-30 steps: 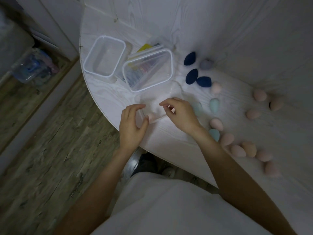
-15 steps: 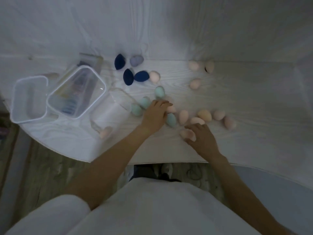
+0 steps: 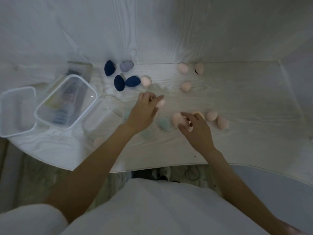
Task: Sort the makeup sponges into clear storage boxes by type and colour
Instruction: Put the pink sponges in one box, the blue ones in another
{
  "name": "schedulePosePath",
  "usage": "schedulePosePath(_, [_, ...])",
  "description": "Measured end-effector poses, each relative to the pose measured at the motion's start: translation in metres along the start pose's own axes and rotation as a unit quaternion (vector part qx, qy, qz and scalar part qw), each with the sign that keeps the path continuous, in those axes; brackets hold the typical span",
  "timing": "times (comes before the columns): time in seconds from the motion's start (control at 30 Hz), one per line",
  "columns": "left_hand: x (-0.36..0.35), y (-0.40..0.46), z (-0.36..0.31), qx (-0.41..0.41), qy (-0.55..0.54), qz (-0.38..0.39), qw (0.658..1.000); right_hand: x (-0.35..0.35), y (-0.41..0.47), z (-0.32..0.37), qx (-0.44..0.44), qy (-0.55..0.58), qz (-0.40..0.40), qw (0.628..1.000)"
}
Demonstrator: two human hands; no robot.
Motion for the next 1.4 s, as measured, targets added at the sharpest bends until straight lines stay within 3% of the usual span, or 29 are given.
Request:
schedulePosePath(0.17, [0.079,-0.072,0.051,0.170,-0.158,-0.121,0.965,-0.015,0.037,0.059,0.025,0.148,0.013,0.989])
schedulePosePath(0.27, [0.093,-0.120,0.090,0.289,-0.124,-0.156,0.936,-0.040,0.059,0.096,0.037,0.215,0.057,0.974])
schedulePosePath(0.33, [0.083,-0.135,0.108,0.328,-0.089,-0.126,0.932,-0.054,0.069,0.113,0.049,0.233,0.079,0.968])
schedulePosePath(0.5, [0.058,-0.132,0.130,0.337,0.007,-0.016,0.941,-0.081,0.081,0.137,0.049,0.250,0.118,0.960])
schedulePosePath(0.83, [0.052,-0.142,0.131,0.347,-0.052,0.023,0.936,-0.097,0.087,0.148,0.047,0.260,0.130,0.956])
schedulePosePath(1.0, [0.048,-0.153,0.123,0.331,-0.027,0.052,0.942,-0.110,0.089,0.152,0.067,0.236,0.159,0.956])
schedulePosePath(1.17, [0.038,-0.153,0.119,0.326,0.042,0.121,0.936,-0.131,0.094,0.162,0.143,0.147,0.207,0.957])
schedulePosePath(1.3, [0.040,-0.149,0.119,0.337,0.048,0.110,0.934,-0.149,0.092,0.175,0.276,-0.047,0.207,0.938])
schedulePosePath(1.4, [0.041,-0.148,0.119,0.348,0.038,0.108,0.930,-0.168,0.089,0.179,0.280,-0.117,0.242,0.921])
Point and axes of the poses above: each hand's wrist, its own y-axis towards the middle knuckle, its own x-axis out of the back of the hand, z = x × y, the point moved 6 cm from there along y, towards the middle knuckle, and after that the axes turned 7 degrees about x, right-handed, at the moved point
